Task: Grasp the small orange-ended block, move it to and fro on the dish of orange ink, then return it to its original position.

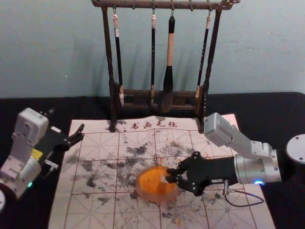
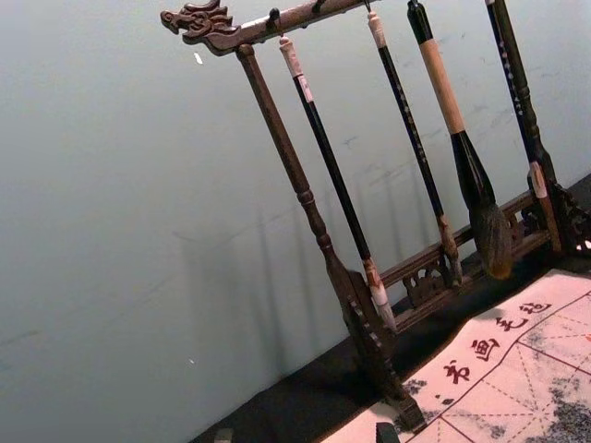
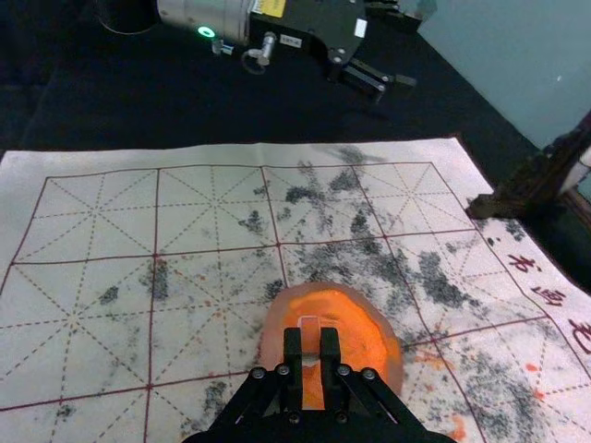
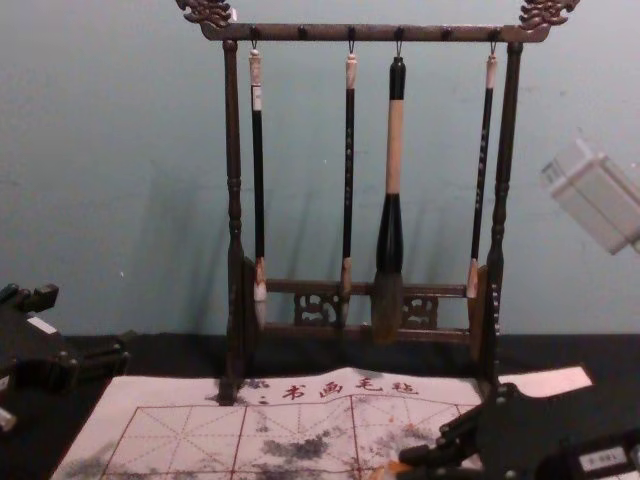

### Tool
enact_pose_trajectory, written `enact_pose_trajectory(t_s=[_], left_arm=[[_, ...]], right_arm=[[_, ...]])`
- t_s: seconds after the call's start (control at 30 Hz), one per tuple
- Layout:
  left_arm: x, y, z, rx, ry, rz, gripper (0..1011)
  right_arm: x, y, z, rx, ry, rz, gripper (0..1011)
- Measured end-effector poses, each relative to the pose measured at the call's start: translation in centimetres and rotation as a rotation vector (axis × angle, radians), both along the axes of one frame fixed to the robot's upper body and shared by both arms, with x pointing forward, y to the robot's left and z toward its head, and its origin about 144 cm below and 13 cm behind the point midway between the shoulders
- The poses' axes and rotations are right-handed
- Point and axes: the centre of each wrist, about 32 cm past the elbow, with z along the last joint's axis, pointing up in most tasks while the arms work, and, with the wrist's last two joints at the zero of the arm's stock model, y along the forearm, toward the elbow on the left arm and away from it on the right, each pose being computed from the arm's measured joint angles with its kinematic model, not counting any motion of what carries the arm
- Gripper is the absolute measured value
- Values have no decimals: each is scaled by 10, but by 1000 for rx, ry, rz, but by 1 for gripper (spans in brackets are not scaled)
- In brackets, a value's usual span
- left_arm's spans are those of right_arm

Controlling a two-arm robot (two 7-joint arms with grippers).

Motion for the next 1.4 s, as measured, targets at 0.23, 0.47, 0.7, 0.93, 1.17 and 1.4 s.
enact_pose_trajectory(t_s=[0.23, 0.47, 0.7, 0.93, 1.17, 1.4], left_arm=[[0, 0, 0, 0, 0, 0, 1001], [0, 0, 0, 0, 0, 0, 1001], [0, 0, 0, 0, 0, 0, 1001], [0, 0, 0, 0, 0, 0, 1001], [0, 0, 0, 0, 0, 0, 1001], [0, 0, 0, 0, 0, 0, 1001]], right_arm=[[0, 7, 0, 3, -1, 19, 84], [3, 12, 0, -1, -7, 22, 84], [9, 15, 1, -2, -15, 9, 84], [15, 14, 1, -9, -22, -12, 83], [18, 10, 3, -11, -26, -39, 83], [14, 3, 5, -13, -27, -50, 83]])
